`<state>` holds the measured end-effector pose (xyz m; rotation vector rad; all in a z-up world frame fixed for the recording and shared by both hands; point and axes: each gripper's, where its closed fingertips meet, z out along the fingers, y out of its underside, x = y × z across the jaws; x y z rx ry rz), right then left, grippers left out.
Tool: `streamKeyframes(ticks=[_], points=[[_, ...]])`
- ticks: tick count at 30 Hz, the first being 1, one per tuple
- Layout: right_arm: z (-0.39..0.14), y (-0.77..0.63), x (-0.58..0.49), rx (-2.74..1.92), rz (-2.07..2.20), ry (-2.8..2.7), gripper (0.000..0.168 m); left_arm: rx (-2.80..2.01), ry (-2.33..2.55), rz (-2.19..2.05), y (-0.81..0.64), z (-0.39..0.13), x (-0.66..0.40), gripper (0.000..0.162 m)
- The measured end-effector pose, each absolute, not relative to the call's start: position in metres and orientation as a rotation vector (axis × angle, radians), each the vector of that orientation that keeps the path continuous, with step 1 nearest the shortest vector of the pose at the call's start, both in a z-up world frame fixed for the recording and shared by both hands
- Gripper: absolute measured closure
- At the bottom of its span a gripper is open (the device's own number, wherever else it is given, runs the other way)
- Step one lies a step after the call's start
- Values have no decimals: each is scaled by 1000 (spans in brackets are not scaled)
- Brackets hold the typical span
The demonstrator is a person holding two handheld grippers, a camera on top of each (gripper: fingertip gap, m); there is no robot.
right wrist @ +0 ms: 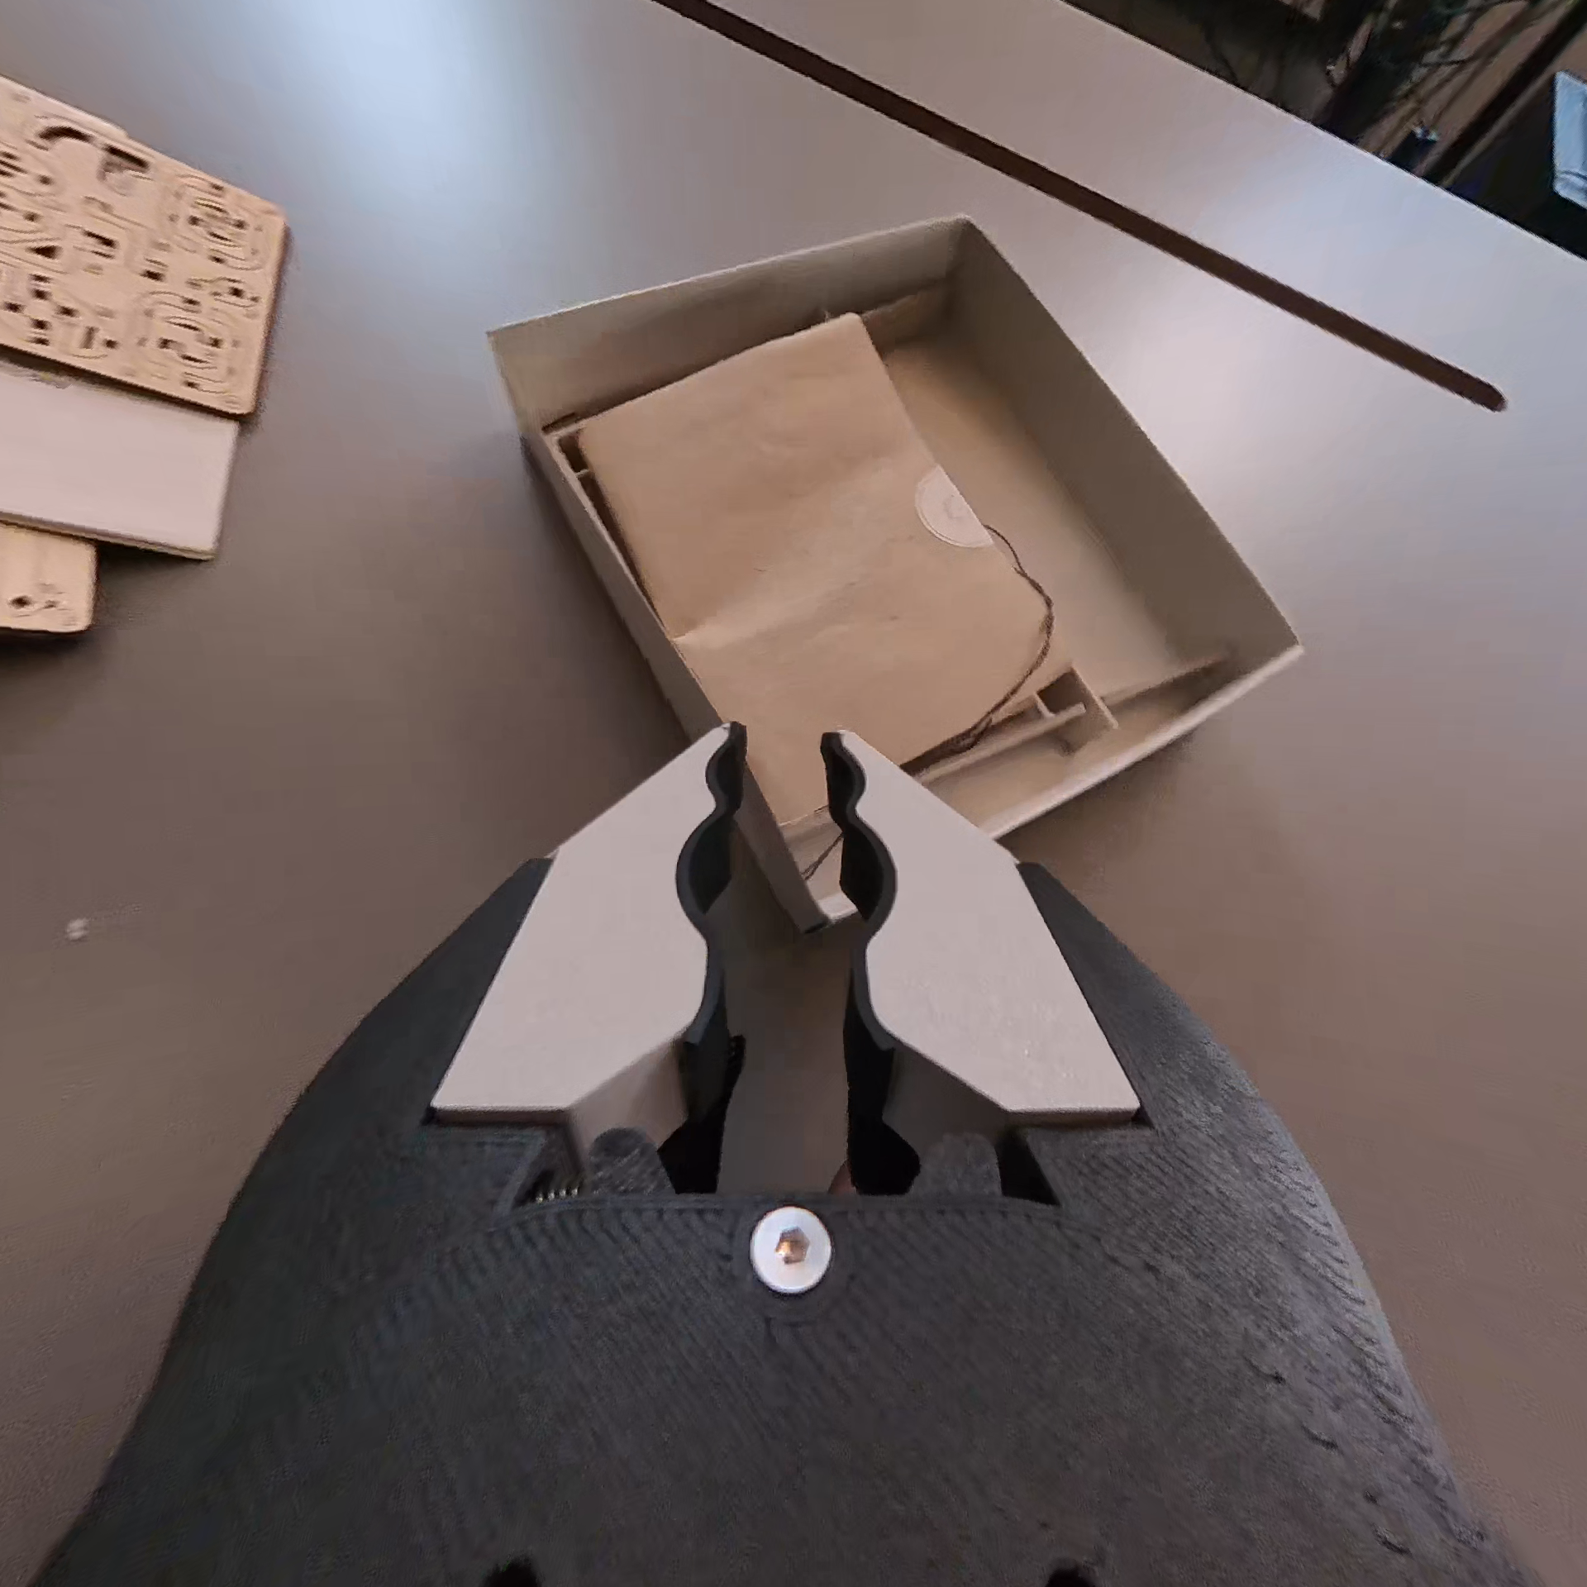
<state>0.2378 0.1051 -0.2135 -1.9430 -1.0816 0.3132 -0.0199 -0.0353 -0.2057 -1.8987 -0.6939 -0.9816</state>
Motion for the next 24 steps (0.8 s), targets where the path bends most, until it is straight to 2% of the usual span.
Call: streamKeyframes(ticks=[5,14,20,24], points=[[-213,133,254,-1973,269,-997,150,-1953,-669,-944,-23,-213,-26,114],[-194,126,253,-1960,392,-909,148,-2122,-552,-751,-16,-224,-55,82],[-199,101,237,-1974,536,-914,146,-2167,-478,-726,-25,-226,-67,83],[-200,79,217,-1962,644,-965,142,-2169,-407,-710,-29,-225,-70,76]])
